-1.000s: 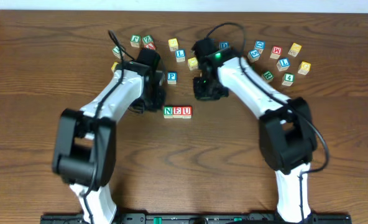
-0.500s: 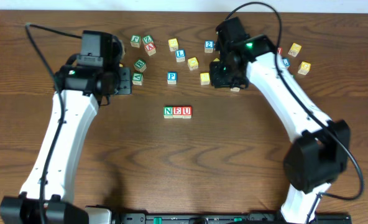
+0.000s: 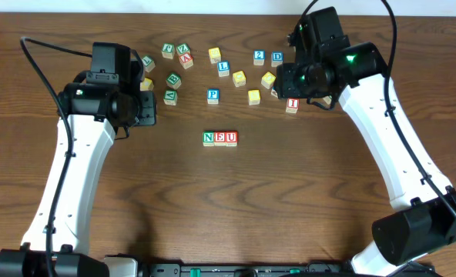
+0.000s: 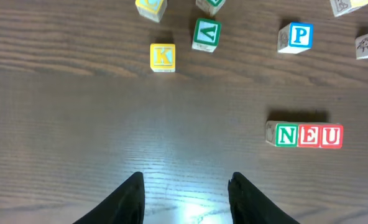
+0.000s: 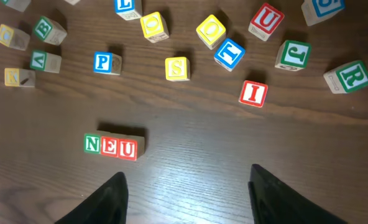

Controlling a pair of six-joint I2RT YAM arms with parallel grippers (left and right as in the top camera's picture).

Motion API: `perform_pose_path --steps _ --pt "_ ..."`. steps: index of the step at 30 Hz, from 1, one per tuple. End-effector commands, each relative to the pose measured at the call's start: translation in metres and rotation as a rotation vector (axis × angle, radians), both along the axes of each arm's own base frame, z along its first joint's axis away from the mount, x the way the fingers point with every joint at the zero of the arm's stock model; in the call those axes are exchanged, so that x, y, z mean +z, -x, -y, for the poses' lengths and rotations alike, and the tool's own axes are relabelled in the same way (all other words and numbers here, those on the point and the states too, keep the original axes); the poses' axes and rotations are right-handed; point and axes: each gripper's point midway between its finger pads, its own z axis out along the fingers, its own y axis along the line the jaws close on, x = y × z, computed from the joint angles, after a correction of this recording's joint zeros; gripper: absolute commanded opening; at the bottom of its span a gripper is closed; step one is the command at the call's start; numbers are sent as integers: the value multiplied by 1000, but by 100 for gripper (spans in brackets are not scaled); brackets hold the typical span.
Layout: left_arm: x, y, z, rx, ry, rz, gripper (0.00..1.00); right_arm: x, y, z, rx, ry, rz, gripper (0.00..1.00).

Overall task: Spell out NEURIPS
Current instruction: 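Lift both grippers away from the aligned row, then move the right gripper over the right side of the block cluster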

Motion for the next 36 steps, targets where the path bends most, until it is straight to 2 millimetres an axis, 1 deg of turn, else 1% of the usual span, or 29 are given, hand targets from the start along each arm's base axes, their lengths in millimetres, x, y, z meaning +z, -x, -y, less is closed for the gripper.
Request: perform_pose_path --steps 1,6,8,10,19,29,31,32,36 --pt "9 -2 -2 25 5 21 48 2 1 2 14 4 6 67" --pt "6 1 -2 42 12 5 54 2 2 1 14 3 6 75" --pt "4 1 -2 42 11 2 54 3 1 1 11 1 8 82" --pt "2 1 -2 42 11 -1 54 3 0 1 11 0 14 84" --pt "-12 8 -3 42 7 -41 55 4 -1 0 12 -2 19 88" --pt "-12 8 -3 42 7 -43 56 6 -6 -2 12 -10 40 91" --pt "-12 8 -3 42 7 -43 57 7 -7 -2 12 -11 45 92" --pt "-12 8 -3 43 7 -43 60 7 -7 -2 12 -12 46 93" --pt "-12 8 -3 43 7 -42 60 7 -7 -2 12 -12 47 92"
